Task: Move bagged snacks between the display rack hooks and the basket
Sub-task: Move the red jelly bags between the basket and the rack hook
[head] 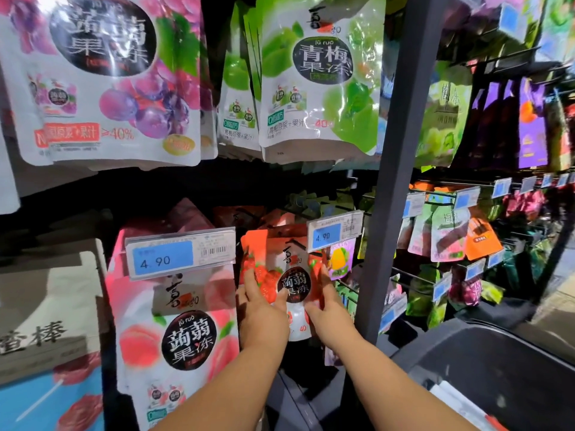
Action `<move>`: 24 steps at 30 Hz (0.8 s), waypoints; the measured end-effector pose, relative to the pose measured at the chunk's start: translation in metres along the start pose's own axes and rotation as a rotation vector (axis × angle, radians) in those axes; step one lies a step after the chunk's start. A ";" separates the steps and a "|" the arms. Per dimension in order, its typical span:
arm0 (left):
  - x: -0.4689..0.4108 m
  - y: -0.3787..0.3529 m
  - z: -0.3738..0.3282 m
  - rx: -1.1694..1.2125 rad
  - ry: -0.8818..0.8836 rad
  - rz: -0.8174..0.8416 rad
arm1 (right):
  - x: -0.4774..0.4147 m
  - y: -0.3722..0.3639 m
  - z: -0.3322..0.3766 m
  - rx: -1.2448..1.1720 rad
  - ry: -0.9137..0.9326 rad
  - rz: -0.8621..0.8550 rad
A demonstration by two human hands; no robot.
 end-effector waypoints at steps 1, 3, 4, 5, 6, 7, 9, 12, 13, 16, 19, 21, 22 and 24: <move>0.000 -0.001 0.000 0.001 -0.017 -0.008 | -0.002 0.001 0.000 -0.015 0.009 -0.006; 0.000 -0.003 0.001 -0.002 -0.040 -0.028 | -0.004 0.003 0.000 -0.023 0.023 -0.037; 0.002 -0.004 0.002 -0.003 -0.043 -0.037 | -0.004 0.003 0.000 -0.022 0.031 -0.060; 0.003 -0.005 0.004 0.008 -0.045 -0.051 | -0.005 0.003 0.000 -0.026 0.040 -0.080; 0.005 -0.006 0.004 0.025 -0.045 -0.061 | -0.006 0.004 0.000 -0.046 0.045 -0.098; 0.007 -0.007 0.005 0.043 -0.040 -0.065 | -0.007 0.005 -0.002 -0.085 0.039 -0.112; 0.010 -0.011 0.006 0.081 -0.027 -0.054 | -0.007 0.005 -0.005 -0.169 0.004 -0.099; 0.013 -0.014 0.009 0.174 -0.023 -0.029 | -0.005 0.003 -0.008 -0.287 -0.021 -0.032; 0.013 -0.015 0.011 0.199 -0.023 -0.024 | -0.003 0.002 -0.009 -0.300 -0.034 -0.017; 0.016 -0.014 0.012 0.240 -0.020 -0.003 | 0.001 -0.001 -0.012 -0.275 -0.069 0.011; 0.023 -0.014 0.007 0.262 -0.070 0.009 | 0.006 0.001 -0.010 -0.222 -0.087 0.033; 0.026 -0.014 0.004 0.271 -0.112 0.007 | 0.008 0.004 -0.009 -0.181 -0.095 0.027; 0.027 -0.014 0.004 0.265 -0.114 0.014 | 0.009 0.006 -0.008 -0.153 -0.097 0.023; 0.025 -0.015 0.007 0.236 -0.085 0.030 | 0.011 0.006 -0.009 -0.073 -0.097 0.007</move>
Point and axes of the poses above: each hand's wrist, its own x-axis away from the middle knuckle, its own y-axis out of the back of the hand, z = x × y, the point moved 8 cm from there along -x, towards the middle knuckle, and after that the axes turned 12 degrees about -x, right-handed, at the moved point
